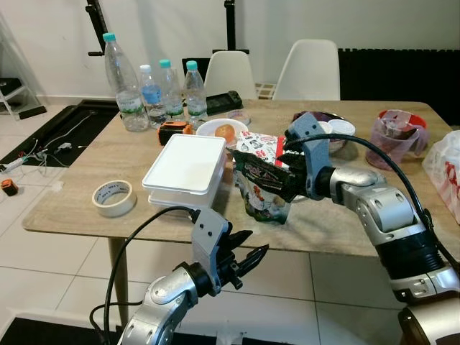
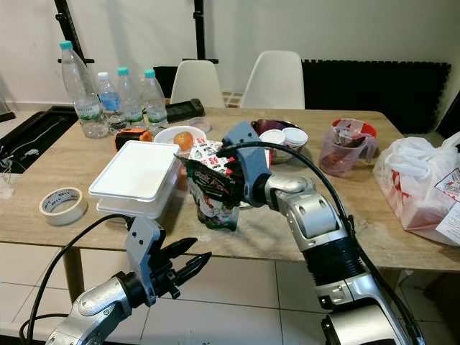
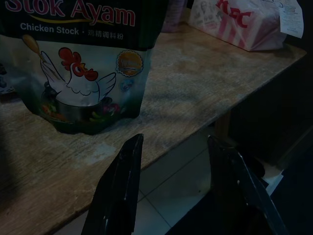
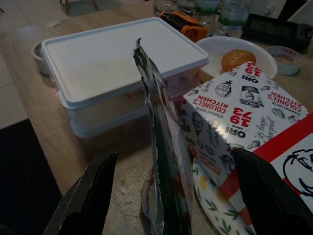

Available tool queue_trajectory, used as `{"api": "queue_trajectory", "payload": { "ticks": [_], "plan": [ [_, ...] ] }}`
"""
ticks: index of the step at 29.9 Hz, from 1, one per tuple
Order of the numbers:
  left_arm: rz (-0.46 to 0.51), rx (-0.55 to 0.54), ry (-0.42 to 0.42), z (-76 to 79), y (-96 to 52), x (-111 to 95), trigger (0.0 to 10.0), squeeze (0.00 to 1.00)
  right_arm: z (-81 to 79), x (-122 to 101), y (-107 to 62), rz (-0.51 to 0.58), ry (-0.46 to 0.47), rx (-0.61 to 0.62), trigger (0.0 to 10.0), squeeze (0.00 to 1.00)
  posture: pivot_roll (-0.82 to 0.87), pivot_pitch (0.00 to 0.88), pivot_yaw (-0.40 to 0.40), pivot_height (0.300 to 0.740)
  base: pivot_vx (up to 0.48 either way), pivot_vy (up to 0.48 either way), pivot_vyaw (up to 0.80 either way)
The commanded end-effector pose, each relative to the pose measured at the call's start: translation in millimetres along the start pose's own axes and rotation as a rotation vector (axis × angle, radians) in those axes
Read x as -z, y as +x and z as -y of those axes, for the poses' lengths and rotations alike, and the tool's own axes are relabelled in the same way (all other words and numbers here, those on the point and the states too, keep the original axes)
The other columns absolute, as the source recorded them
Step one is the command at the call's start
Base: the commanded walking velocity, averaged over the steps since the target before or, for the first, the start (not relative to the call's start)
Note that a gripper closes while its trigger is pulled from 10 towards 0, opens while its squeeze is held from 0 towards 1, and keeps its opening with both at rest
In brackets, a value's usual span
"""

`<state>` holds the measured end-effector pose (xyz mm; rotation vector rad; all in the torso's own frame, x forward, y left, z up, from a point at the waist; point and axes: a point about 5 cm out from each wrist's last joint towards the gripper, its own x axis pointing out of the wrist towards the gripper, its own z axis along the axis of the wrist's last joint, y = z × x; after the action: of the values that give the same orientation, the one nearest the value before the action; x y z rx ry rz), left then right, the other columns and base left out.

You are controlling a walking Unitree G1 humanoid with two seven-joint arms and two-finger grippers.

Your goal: Restocking fridge

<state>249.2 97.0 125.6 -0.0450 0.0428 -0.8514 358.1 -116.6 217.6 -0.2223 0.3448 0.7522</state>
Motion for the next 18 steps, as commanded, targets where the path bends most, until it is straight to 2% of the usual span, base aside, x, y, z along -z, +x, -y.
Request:
{"api": "queue_trajectory", "payload": {
  "ticks": [1,3,4,5,6,7,8,18],
  "plan": [
    [-0.014,0.013,0.029,0.4,-0.8,0.2,10.0,0.0,1.3,0.2,0.2,-0.002,-0.009,0.004,10.0,0.0,-0.06,0.025,0.022,0.74,0.0,0.0,0.0],
    [-0.015,0.014,0.029,0.3,-0.9,0.3,10.0,0.0,1.0,1.1,0.4,-0.006,-0.008,0.001,10.0,0.0,-0.06,0.024,0.023,0.74,0.0,0.0,0.0],
    [-0.015,0.015,0.029,0.2,-1.0,0.3,10.0,0.0,0.6,1.5,0.8,-0.003,-0.001,-0.002,5.5,0.0,-0.06,0.024,0.024,0.74,0.0,0.0,0.0],
    [-0.016,0.015,0.03,-0.1,-0.9,0.2,10.0,0.0,0.3,1.6,1.2,-0.001,0.006,-0.005,5.5,0.0,-0.06,0.026,0.024,0.74,0.0,0.0,0.0],
    [-0.016,0.015,0.03,-0.2,-0.9,0.1,10.0,0.0,-0.2,1.9,1.4,0.001,0.012,-0.008,1.8,0.0,-0.06,0.027,0.024,0.74,0.0,0.0,0.0],
    [-0.016,0.015,0.03,-0.2,-0.9,0.1,10.0,0.0,-0.2,1.9,1.4,0.001,0.012,-0.008,1.8,0.0,-0.06,0.027,0.024,0.74,0.0,0.0,0.0],
    [-0.016,0.016,0.03,-0.2,-0.7,0.0,10.0,0.0,-0.5,2.3,1.4,0.001,0.015,-0.012,0.0,0.0,-0.06,0.03,0.023,0.74,0.0,0.0,0.0],
    [-0.023,0.016,0.028,0.8,-1.7,1.7,10.0,0.0,1.5,3.2,0.5,0.007,0.034,-0.016,0.0,0.0,-0.06,0.035,0.025,0.74,0.0,0.0,0.0]
  ]
}}
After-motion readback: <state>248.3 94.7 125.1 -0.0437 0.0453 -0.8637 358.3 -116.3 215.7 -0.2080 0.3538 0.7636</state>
